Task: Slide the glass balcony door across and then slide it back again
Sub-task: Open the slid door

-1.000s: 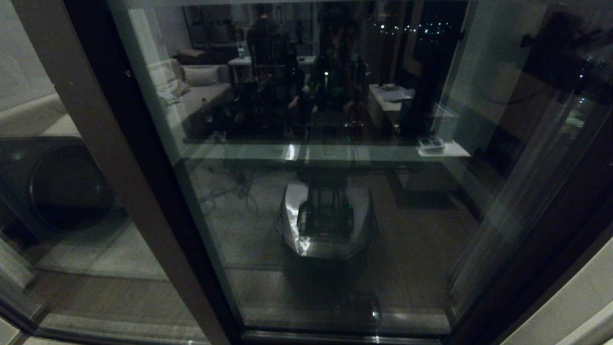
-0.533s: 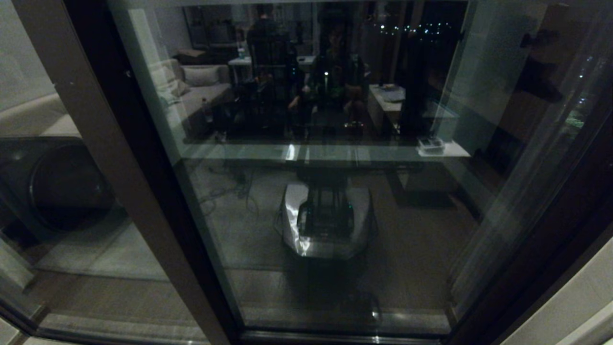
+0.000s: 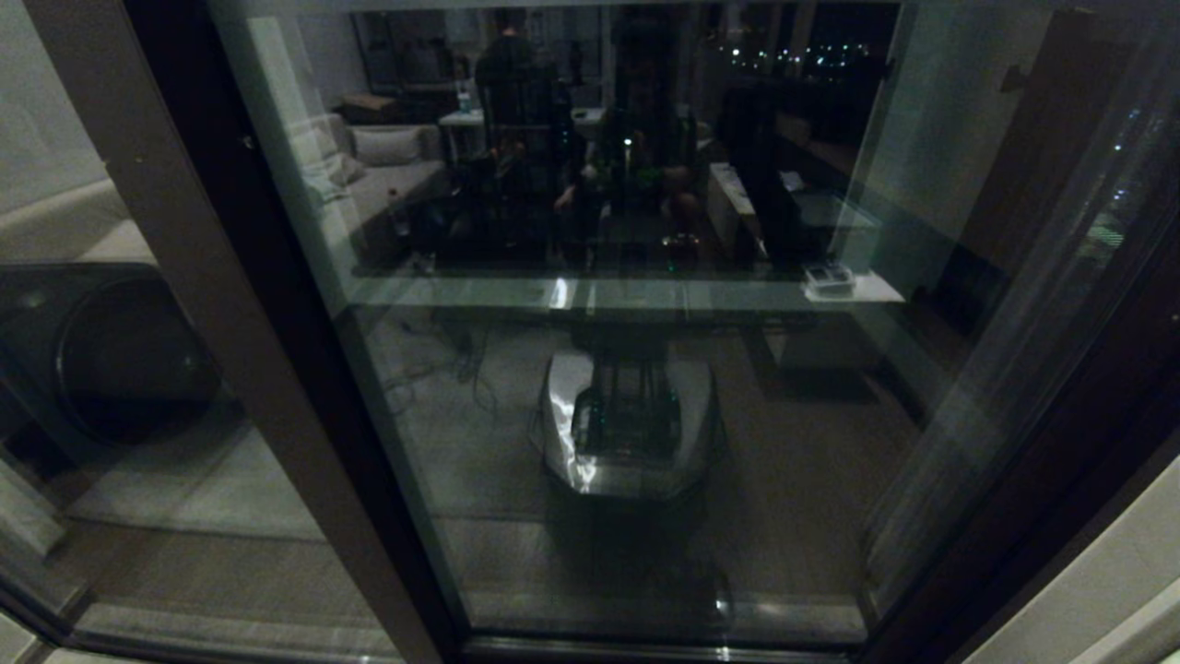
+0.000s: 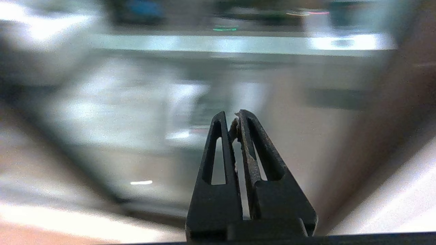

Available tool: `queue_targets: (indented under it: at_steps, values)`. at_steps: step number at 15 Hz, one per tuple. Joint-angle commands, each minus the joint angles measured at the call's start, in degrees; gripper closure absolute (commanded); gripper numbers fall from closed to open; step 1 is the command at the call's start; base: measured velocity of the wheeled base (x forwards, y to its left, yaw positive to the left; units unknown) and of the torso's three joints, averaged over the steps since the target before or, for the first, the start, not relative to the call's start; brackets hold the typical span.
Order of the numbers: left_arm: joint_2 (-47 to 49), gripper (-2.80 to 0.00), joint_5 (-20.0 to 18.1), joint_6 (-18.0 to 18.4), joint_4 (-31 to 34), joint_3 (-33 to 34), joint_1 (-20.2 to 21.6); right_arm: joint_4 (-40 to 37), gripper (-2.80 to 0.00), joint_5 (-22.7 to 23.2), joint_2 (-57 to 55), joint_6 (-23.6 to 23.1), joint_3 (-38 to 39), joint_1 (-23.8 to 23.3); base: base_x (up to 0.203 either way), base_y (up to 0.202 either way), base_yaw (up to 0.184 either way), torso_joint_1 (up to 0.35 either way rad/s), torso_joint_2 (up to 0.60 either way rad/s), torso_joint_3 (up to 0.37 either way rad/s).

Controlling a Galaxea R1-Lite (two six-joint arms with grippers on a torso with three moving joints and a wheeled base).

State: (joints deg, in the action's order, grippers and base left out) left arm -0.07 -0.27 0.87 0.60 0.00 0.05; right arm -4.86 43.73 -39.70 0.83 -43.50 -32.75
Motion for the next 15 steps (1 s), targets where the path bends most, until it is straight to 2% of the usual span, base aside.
queue_targets:
  at_steps: [1,3,6,9,11,12,15]
  values:
    - [0.0,0.00,0.0,0.0,0.0,0.1,0.0,-11.9,0.00,5.8,13.4,5.9,-2.0,3.3,0.000,0.000,0.000,0.000,0.00,0.000]
    - [0.0,0.00,0.0,0.0,0.0,0.1,0.0,-18.7,0.00,7.1,11.8,9.7,-9.6,7.8,0.000,0.000,0.000,0.000,0.00,0.000]
    - [0.0,0.00,0.0,0.0,0.0,0.1,0.0,-24.4,0.00,7.1,-0.1,19.3,-25.3,14.5,0.000,0.000,0.000,0.000,0.00,0.000]
    - [0.0,0.00,0.0,0.0,0.0,0.1,0.0,-28.9,0.00,7.1,-11.8,23.1,-38.6,17.1,0.000,0.000,0.000,0.000,0.00,0.000]
    - [0.0,0.00,0.0,0.0,0.0,0.1,0.0,-30.1,0.00,6.2,-18.4,22.7,-45.0,16.5,0.000,0.000,0.000,0.000,0.00,0.000]
    - [0.0,0.00,0.0,0.0,0.0,0.1,0.0,-30.4,0.00,4.2,-21.6,20.8,-47.2,15.5,0.000,0.000,0.000,0.000,0.00,0.000]
    - [0.0,0.00,0.0,0.0,0.0,0.1,0.0,-30.7,0.00,-7.4,-32.4,15.2,-53.1,14.2,0.000,0.000,0.000,0.000,0.00,0.000]
